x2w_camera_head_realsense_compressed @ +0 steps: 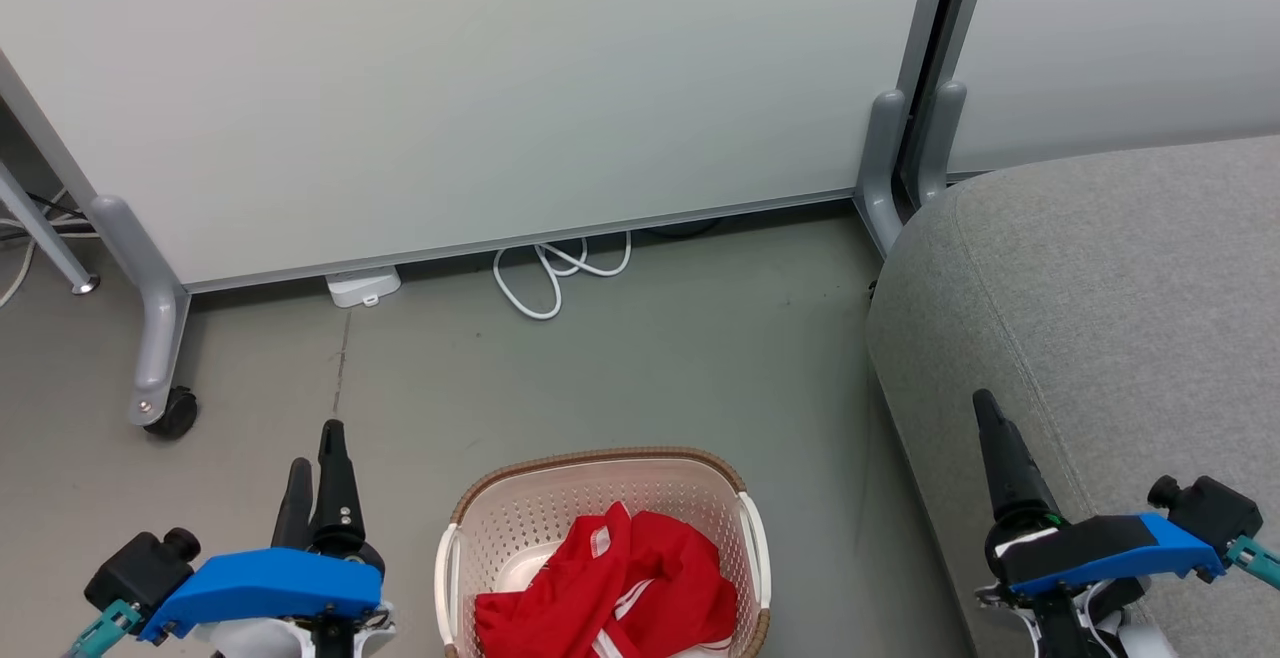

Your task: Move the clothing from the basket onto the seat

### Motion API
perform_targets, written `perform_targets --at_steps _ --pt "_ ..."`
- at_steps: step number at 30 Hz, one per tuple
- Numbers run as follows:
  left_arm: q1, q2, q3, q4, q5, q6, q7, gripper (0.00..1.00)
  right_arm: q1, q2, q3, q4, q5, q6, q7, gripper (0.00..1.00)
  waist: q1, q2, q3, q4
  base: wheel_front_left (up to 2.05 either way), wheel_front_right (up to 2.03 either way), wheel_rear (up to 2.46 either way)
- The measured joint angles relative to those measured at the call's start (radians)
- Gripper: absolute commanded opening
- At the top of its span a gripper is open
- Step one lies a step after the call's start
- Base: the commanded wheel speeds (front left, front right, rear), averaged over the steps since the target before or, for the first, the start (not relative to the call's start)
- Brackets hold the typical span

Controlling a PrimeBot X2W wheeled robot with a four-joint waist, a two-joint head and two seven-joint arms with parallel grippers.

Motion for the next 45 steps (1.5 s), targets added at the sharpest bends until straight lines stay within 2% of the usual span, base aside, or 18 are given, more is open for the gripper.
perform_targets --at_steps 19,45 --pt "0.0 0.008 -0.045 0.012 0.324 0.027 -0.057 1.0 -0.018 -0.002 0.033 0.002 -0.231 0.0 -0.043 1.0 0.0 0.0 0.005 0.003 0.0 0.0 0.0" --pt "0.0 0.01 -0.089 0.008 0.591 0.049 -0.125 1.0 -0.034 -0.003 0.065 0.0 -0.491 0.0 -0.094 1.0 0.0 0.0 0.01 0.006 0.0 0.0 0.0"
